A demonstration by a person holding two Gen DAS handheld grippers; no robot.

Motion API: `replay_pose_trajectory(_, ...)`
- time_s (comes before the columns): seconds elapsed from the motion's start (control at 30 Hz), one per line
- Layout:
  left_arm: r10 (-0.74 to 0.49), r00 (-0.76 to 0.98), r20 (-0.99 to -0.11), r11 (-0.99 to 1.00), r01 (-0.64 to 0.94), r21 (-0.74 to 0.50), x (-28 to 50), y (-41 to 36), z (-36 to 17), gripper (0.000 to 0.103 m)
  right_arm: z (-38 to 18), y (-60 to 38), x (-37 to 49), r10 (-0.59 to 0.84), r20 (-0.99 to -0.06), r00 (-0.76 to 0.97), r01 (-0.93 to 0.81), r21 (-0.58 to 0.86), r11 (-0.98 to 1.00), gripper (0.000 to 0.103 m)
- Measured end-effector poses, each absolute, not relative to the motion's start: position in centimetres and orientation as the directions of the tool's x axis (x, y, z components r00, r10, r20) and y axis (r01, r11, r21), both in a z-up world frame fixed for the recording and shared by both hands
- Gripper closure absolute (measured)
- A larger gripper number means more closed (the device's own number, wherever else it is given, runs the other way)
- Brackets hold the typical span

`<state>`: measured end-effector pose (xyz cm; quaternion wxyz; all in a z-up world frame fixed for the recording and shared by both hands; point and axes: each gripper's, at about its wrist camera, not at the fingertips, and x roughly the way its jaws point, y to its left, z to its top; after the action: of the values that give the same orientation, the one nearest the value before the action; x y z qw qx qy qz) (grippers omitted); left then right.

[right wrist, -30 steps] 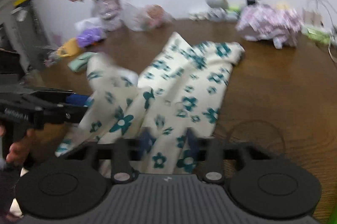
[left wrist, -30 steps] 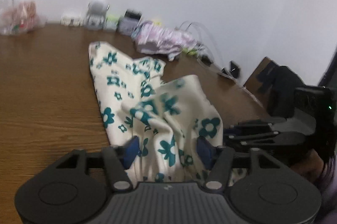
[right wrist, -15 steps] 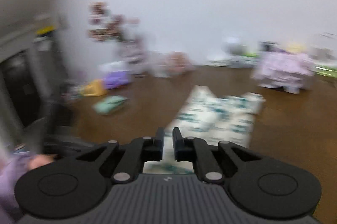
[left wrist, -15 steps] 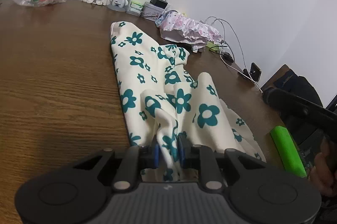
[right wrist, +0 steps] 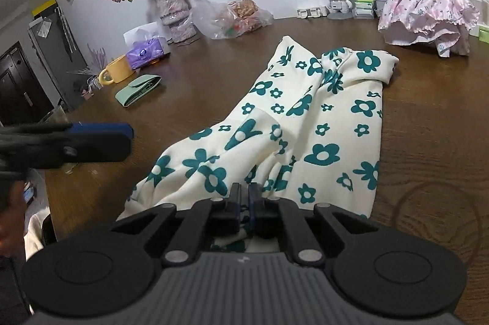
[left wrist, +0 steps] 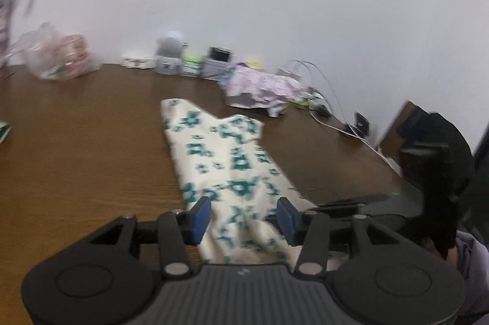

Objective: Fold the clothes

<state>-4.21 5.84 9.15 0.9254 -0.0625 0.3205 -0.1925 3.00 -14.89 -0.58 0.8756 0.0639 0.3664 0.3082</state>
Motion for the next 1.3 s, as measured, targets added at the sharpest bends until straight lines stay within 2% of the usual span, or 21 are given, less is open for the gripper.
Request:
replay_pose_trajectory(0.03,-0.383,0.702,-0.6,0.923,0.311,-0.226,-3.6,5.2,8.3,0.061,-0.2,-15.4,2.8,0.59,-0.602,0.539,-0.487,0.349,0.801,0.097)
replay_pose_trajectory(0.07,-0.37,0.682,-0.631,0.928,0.307,-0.212,-2.9,4.6,7.5,0.072,0.5,-15.9,2.4,0.589,-0.6,0.541,-0.478,0.356,0.803,0.095)
replay_pose_trajectory(0.13,-0.36,0.652,-0.668,0.932,0.29,-0.219,-2.1,4.3,5.8,0.077,2.3,-17.5,0.9,0.578,-0.58,0.574,-0.494,0.318,0.809,0.092)
replay_pose_trajectory(0.2,-0.368,0.652,-0.663,0.928,0.299,-0.221,-2.0,4.5,5.1,0.074,4.4,-18.8,-1.3,0.562,-0.561,0.608,-0.54,0.227,0.811,0.071)
replay_pose_trajectory(0.4,-0.397,0.624,-0.673,0.915,0.329,-0.234,-1.5,4.9,5.2,0.074,5.0,-17.0,-6.3,0.543,-0.648,0.534,-0.766,-0.098,0.636,0.039)
replay_pose_trajectory(0.57,-0.431,0.589,-0.683,0.899,0.347,-0.268,-0.8,5.5,5.4,0.074,2.1,-14.2,-6.9,0.5,-0.715,0.489,-0.853,-0.272,0.445,0.036)
replay_pose_trajectory(0.63,-0.433,0.585,-0.685,0.897,0.355,-0.263,-1.0,5.6,5.4,0.074,1.0,-13.3,-6.6,0.465,-0.728,0.503,-0.852,-0.327,0.41,0.038)
replay_pose_trajectory(0.67,-0.426,0.588,-0.687,0.899,0.359,-0.25,-1.2,5.5,5.5,0.074,0.8,-13.2,-6.1,0.453,-0.738,0.5,-0.849,-0.313,0.426,0.044)
replay_pose_trajectory(0.7,-0.422,0.593,-0.686,0.9,0.362,-0.242,-1.6,5.5,5.5,0.074,0.9,-13.3,-5.4,0.456,-0.757,0.468,-0.853,-0.251,0.457,0.057)
replay_pose_trajectory(0.77,-0.423,0.605,-0.674,0.899,0.373,-0.229,-2.5,5.4,5.5,0.067,1.3,-13.7,-4.1,0.464,-0.787,0.407,-0.847,-0.136,0.513,0.075)
replay_pose_trajectory(0.8,-0.433,0.612,-0.662,0.892,0.393,-0.221,-3.3,5.5,5.7,0.064,1.7,-13.8,-4.2,0.465,-0.794,0.392,-0.843,-0.108,0.526,0.079)
replay_pose_trajectory(0.9,-0.494,0.642,-0.587,0.846,0.511,-0.152,-7.1,5.9,6.8,0.049,2.8,-14.7,-5.2,0.503,-0.803,0.319,-0.853,-0.013,0.521,0.081)
replay_pose_trajectory(0.97,-0.533,0.665,-0.523,0.803,0.592,-0.065,-10.1,6.2,7.7,0.034,3.6,-15.5,-5.5,0.536,-0.802,0.265,-0.861,0.053,0.505,0.081)
replay_pose_trajectory(1.0,-0.546,0.68,-0.49,0.781,0.625,-0.002,-11.9,6.2,8.1,0.02,4.0,-15.9,-5.5,0.545,-0.801,0.248,-0.862,0.074,0.502,0.081)
replay_pose_trajectory(1.03,-0.568,0.682,-0.46,0.75,0.66,0.053,-13.5,6.1,8.5,0.012,4.4,-16.2,-5.5,0.553,-0.8,0.235,-0.86,0.094,0.502,0.081)
replay_pose_trajectory(1.17,-0.715,0.601,-0.356,0.557,0.798,0.23,-18.2,5.2,9.0,0.011,5.5,-17.1,-4.3,0.576,-0.796,0.186,-0.848,0.166,0.503,0.081)
replay_pose_trajectory(1.3,-0.68,0.625,-0.383,0.512,0.779,0.361,-17.8,2.8,7.7,0.011,5.7,-16.6,-3.4,0.556,-0.815,0.16,-0.862,0.159,0.481,0.081)
